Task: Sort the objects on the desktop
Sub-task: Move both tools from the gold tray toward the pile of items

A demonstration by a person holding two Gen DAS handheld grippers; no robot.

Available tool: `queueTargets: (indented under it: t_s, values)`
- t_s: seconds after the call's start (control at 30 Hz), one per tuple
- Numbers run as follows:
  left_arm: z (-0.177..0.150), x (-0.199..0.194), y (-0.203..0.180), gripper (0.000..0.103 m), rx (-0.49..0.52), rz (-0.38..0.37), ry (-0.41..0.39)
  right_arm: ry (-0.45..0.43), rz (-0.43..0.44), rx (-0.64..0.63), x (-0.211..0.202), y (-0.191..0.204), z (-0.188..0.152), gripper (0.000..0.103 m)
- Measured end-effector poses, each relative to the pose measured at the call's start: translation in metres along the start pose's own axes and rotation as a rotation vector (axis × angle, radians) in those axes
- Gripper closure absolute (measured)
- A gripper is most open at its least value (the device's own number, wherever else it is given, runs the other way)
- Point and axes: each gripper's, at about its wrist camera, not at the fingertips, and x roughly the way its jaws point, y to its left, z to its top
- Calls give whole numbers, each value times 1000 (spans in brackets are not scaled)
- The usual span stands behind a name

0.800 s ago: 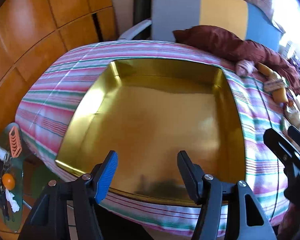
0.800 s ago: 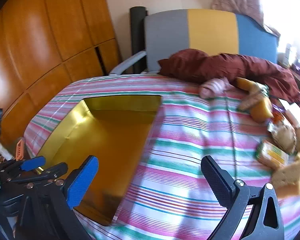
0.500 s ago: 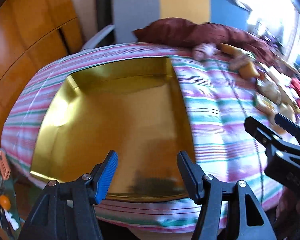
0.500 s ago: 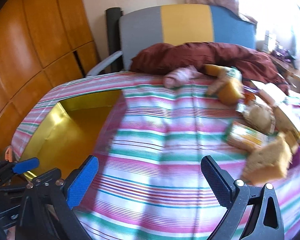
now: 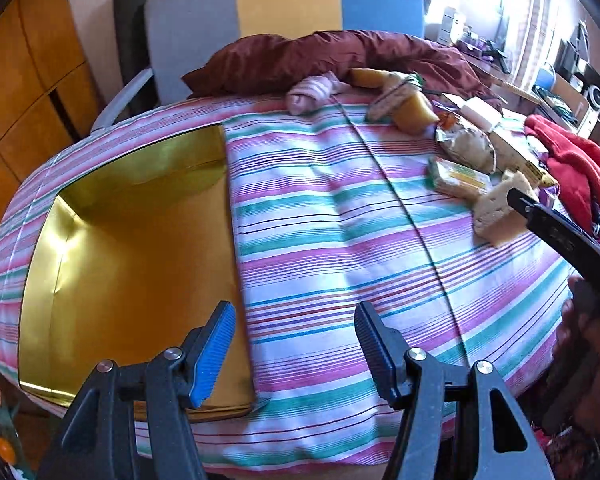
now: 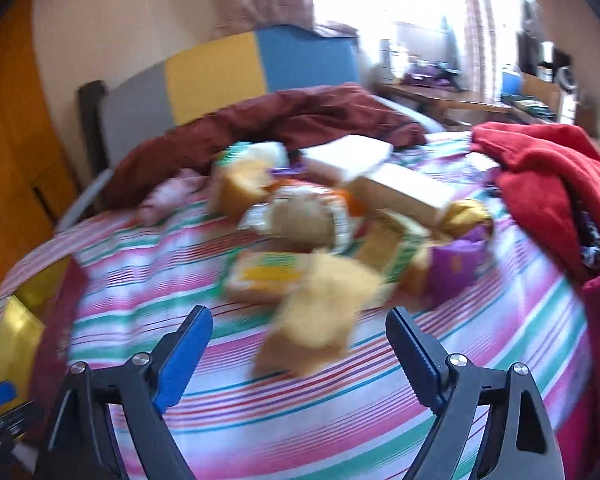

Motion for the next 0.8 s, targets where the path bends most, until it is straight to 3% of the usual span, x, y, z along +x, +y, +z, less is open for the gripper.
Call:
queueTargets:
  t_s: [0.1,0.27,0.33,0.43,0.57,0.67,0.73,0.77,0.8]
  values:
    - [4,2,-8,40,17,-7,-5,29,-104,13,10,-21,0,15]
    - [12,10,-16,40,21,-51,9,16,-182,101,0,-53,-4,11]
    - [16,14,-20,40,21,-76,12,-8,-149,158,-9,-65,-6,11]
    - [24,19,-27,40,16,-114,18,-37,-76,184,-17,-70,-7,1]
    - [37,28,-41,40,31,-137,18,-7,18,91,-7,-48,-9,0]
    - [47,34,-50,40,49,-136,15,43,31,29,8,-31,-16,0]
    - [54,37,-56,40,63,-129,12,37,25,12,13,-24,-20,5]
    - [58,39,-59,40,70,-133,8,29,27,9,14,-24,-21,19]
    - [62,41,-62,40,76,-138,3,34,27,-1,16,-24,-21,24]
